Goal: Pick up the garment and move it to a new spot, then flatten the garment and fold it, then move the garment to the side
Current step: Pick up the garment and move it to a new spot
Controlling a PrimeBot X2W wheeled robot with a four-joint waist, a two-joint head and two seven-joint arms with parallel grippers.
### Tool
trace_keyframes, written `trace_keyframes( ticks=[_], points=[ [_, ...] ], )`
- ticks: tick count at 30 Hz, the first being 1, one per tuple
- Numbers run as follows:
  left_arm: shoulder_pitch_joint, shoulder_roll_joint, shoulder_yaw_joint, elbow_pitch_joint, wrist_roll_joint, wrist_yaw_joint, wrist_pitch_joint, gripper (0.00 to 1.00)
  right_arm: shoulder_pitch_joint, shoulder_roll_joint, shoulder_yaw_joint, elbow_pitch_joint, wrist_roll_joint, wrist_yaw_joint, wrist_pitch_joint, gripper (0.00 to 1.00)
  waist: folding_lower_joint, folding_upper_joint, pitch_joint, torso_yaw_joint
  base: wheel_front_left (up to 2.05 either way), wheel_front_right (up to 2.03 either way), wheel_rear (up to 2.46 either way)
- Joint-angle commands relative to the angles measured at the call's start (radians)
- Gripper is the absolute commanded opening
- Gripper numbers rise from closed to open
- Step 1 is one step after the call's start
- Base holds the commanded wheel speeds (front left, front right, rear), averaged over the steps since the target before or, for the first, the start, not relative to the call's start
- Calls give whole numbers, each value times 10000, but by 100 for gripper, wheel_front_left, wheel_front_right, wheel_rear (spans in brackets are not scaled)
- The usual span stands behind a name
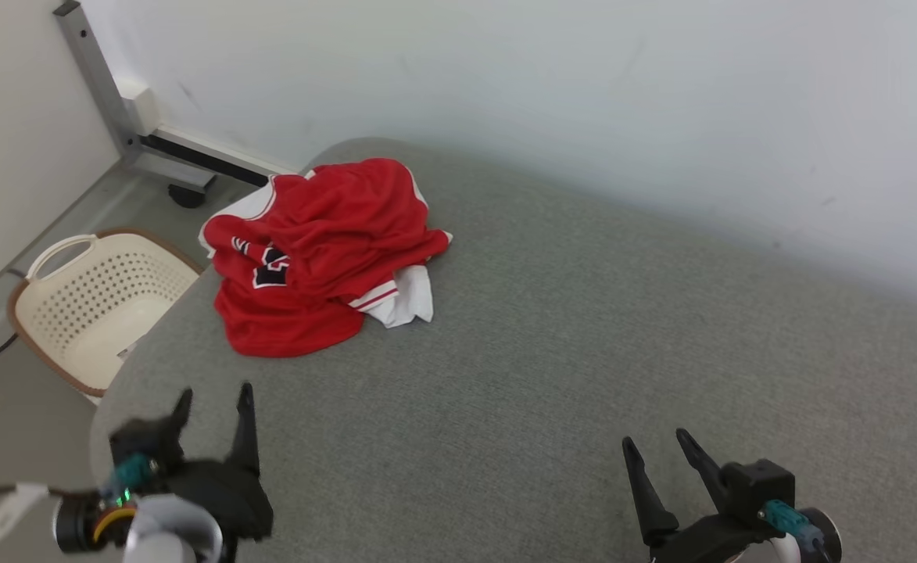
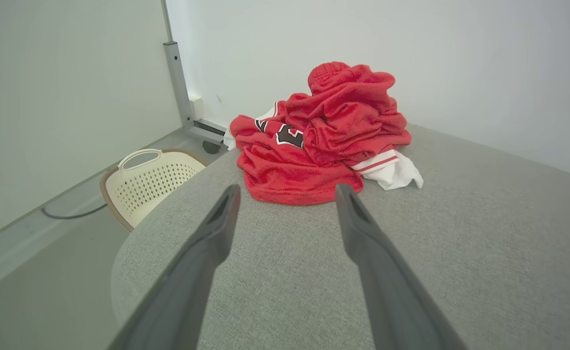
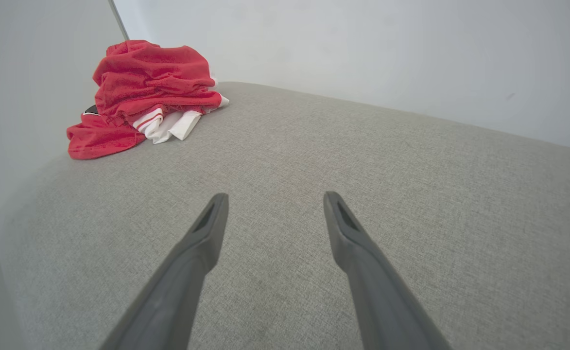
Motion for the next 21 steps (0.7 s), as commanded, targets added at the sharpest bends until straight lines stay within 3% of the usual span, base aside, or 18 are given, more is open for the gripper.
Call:
trace_keyframes(
  ticks=[1,11,21],
  points=[
    [-363,104,74,204,-122,11,136,100,1,-8,20,-161,-164,-21,51,100,0,-1,316,-428,0,0,0],
    [-3689,848,812,2498,-1419,-270,2219,100,-111,-20,58,-2138,-1211,-21,1220,100,0,-1,2116,-2414,0,0,0],
    [-5543,1853,744,3160,-1283,-93,3375,100,0,-14,-16,-3639,-1524,-21,1801,100,0,-1,3700,-3641,0,0,0]
  ],
)
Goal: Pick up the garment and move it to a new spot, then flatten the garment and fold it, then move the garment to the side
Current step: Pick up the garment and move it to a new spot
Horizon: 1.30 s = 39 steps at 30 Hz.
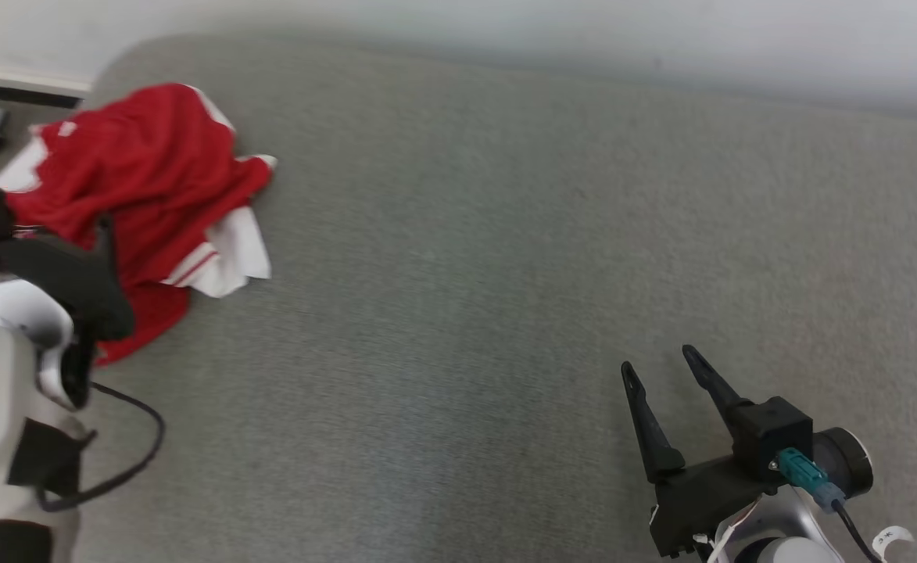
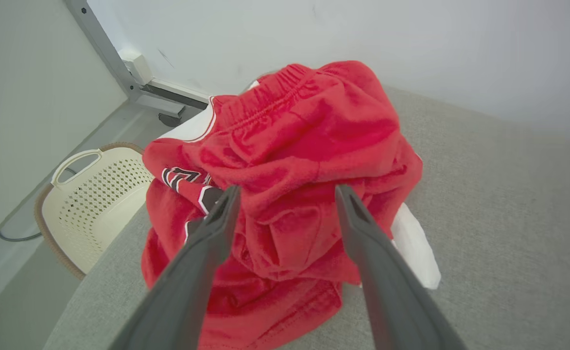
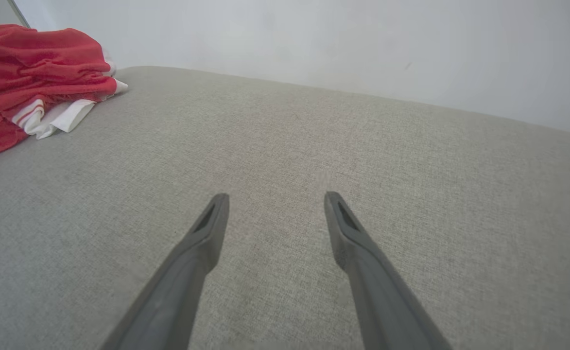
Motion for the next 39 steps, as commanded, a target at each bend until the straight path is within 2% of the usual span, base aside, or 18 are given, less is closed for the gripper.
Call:
trace_keyframes(
  ticks=[1,4,5,10,12,13,19,28,35,39],
  points=[
    [-231,250,8,51,113,98,-2,100,1,-20,1,-119,-21,-21,7,100,-2,-2,1344,-1312,0,0,0],
    [-405,619,3,224,339,482,73,100,72,-17,-14,-290,88,-21,7,100,-2,-2,1568,-1571,0,0,0],
    [-475,868,23,397,457,731,195,100,126,-17,1,-324,154,-21,-23,100,-2,-2,1659,-1740,0,0,0],
    [-531,1215,92,551,506,996,38,100,157,-14,36,-330,293,-21,-86,100,-2,-2,1710,-1998,0,0,0],
    [-499,1217,163,585,404,1060,-126,24,111,-14,-6,-274,279,-21,-113,100,-2,-2,1627,-2023,0,0,0],
    [-446,1267,177,595,385,1037,-184,0,78,-14,3,-250,308,-21,-124,100,-2,-2,1568,-2033,0,0,0],
    [-205,1402,-43,580,585,1046,-387,0,39,-14,58,-5,489,-21,-250,100,-2,-2,1036,-1891,0,0,0],
    [-308,1649,-471,-229,954,1179,-560,0,-63,-15,439,869,1146,-21,-674,100,-2,-2,-547,-1821,0,0,0],
    [-35,1391,-828,-1682,926,820,-790,0,168,-17,284,1562,1537,-21,-1112,100,-2,-2,-1790,-2453,0,0,0],
    [241,962,-1268,-2851,939,601,-742,0,278,-17,24,1753,1537,-21,-1162,100,-2,-2,-2200,-2982,0,0,0]
  ],
)
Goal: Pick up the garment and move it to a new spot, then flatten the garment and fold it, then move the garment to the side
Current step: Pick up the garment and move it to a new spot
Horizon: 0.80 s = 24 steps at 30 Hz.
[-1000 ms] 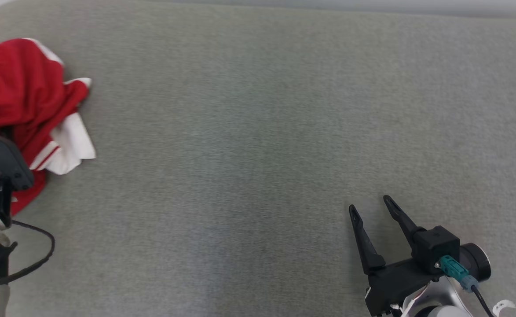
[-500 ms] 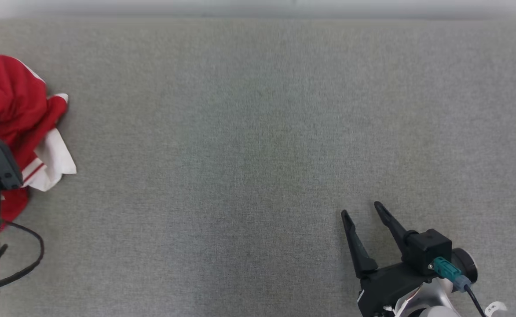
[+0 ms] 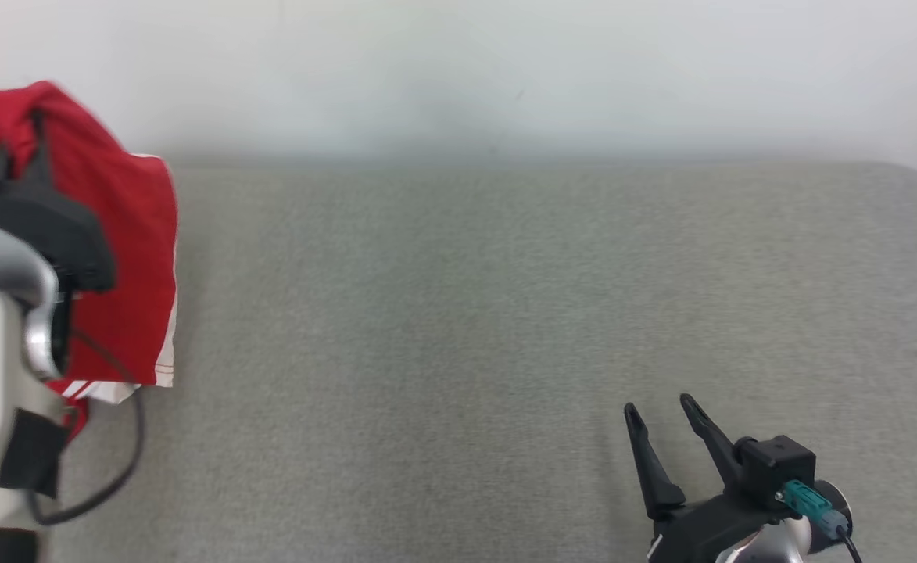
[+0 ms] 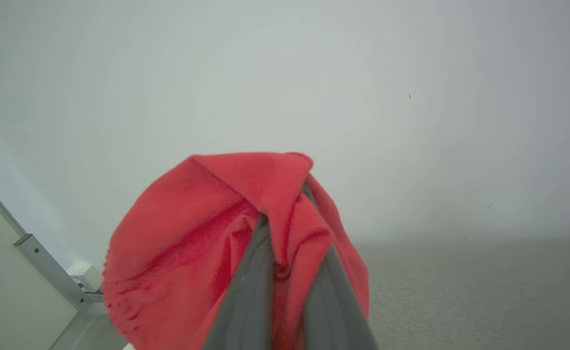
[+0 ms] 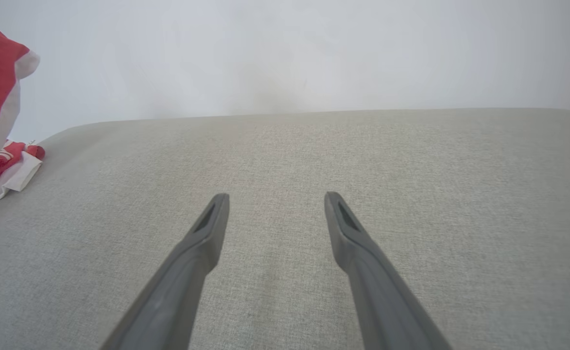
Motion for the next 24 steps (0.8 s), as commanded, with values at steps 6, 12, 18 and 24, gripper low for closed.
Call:
trace_keyframes(
  ticks=[6,12,18,24],
  points=[
    [479,-1235,-790,-2046,-338,-317,301,0,217,-12,-392,63,-3,-21,-77,100,2,0,-820,-1613,0,0,0],
    [970,-2104,-1787,-3205,-665,-647,778,0,82,-10,-304,153,241,-21,-191,100,2,0,-578,-2494,0,0,0],
    [1728,-2325,-2570,-3047,-1084,-893,1413,0,-118,-7,-169,332,480,-21,-403,100,2,0,-273,-3212,0,0,0],
    [2243,-2193,-3176,-1980,-1152,-977,1566,0,-272,-9,-108,541,593,-21,-616,100,2,0,-56,-3515,0,0,0]
  ],
)
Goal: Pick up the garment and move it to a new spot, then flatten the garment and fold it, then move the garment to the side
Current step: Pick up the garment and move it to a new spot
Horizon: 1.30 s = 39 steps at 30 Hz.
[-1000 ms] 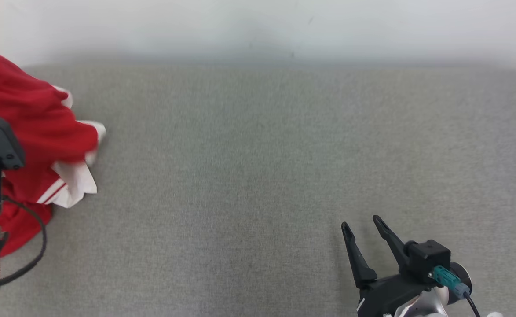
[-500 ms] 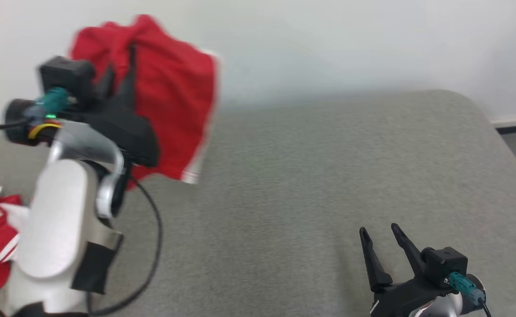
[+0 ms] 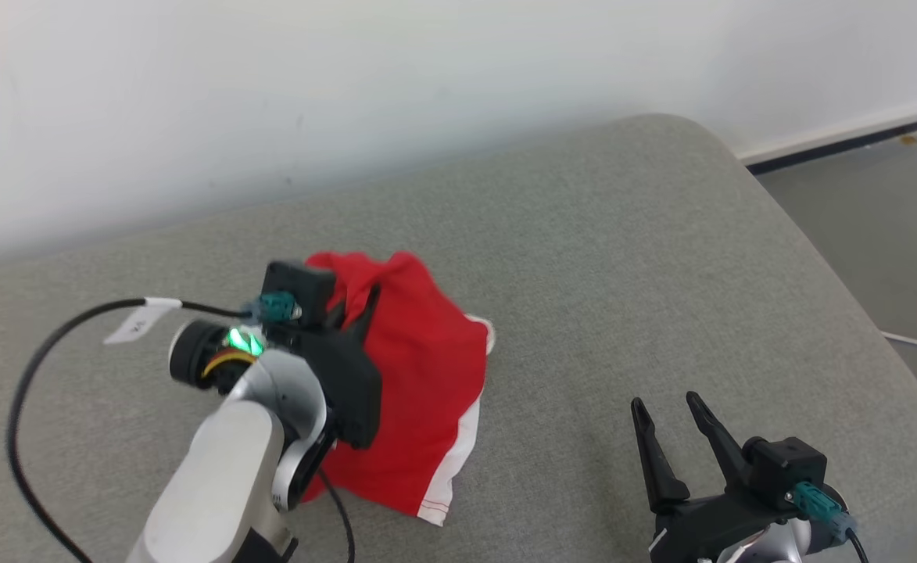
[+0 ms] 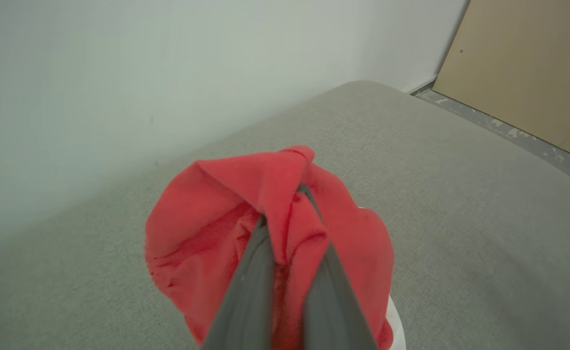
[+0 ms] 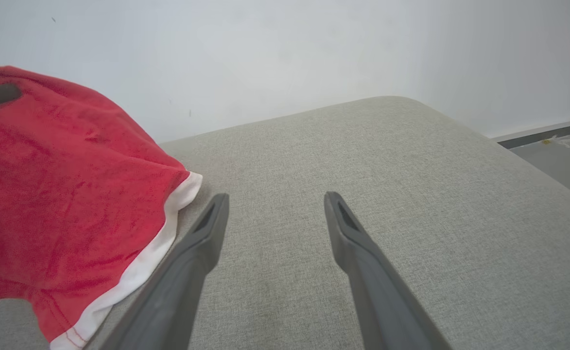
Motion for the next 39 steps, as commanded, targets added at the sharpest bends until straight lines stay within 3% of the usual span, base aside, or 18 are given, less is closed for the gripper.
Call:
trace_keyframes(
  ticks=[1,4,5,6,7,14,19,27,31,35,39],
  points=[
    [157,67,-32,198,7,-12,-96,0,-175,1,45,38,101,-21,-87,100,1,1,271,-285,0,0,0],
    [319,9,-9,1105,-13,139,-398,0,-180,-2,67,117,103,-21,-177,100,1,1,338,-317,0,0,0],
    [351,-14,35,1378,19,278,-521,16,-175,-4,67,147,113,-21,-182,100,1,1,350,-311,0,0,0],
    [360,-16,49,1637,93,375,-683,78,-187,-4,62,174,126,-21,-206,100,1,1,356,-290,0,0,0],
    [367,-44,97,1870,105,510,-825,100,-202,-2,49,195,123,-21,-230,100,1,1,352,-250,0,0,0],
    [484,-100,356,2677,-48,893,-1700,100,-105,-1,-121,334,-41,-21,-207,100,1,1,129,442,0,0,0],
    [893,-94,660,2343,-340,1045,-2408,100,92,-1,-216,284,-125,-21,-122,100,1,1,-166,1060,0,0,0],
    [2854,-30,1320,168,-610,1038,-5066,100,446,-4,-713,110,-21,-21,-386,100,1,1,-583,2033,0,0,0],
    [4211,-40,1423,-1080,-184,966,-5364,100,548,-1,-1093,113,-191,-21,-755,100,1,1,-737,2478,0,0,0],
    [5731,-588,2384,-2962,168,931,-5368,100,738,-9,-1580,234,-259,-21,-1105,100,1,1,-905,2971,0,0,0],
    [6595,-784,2884,-3485,407,743,-5371,100,822,-3,-1794,341,-380,-21,-1278,100,1,1,-1002,3224,0,0,0]
  ],
)
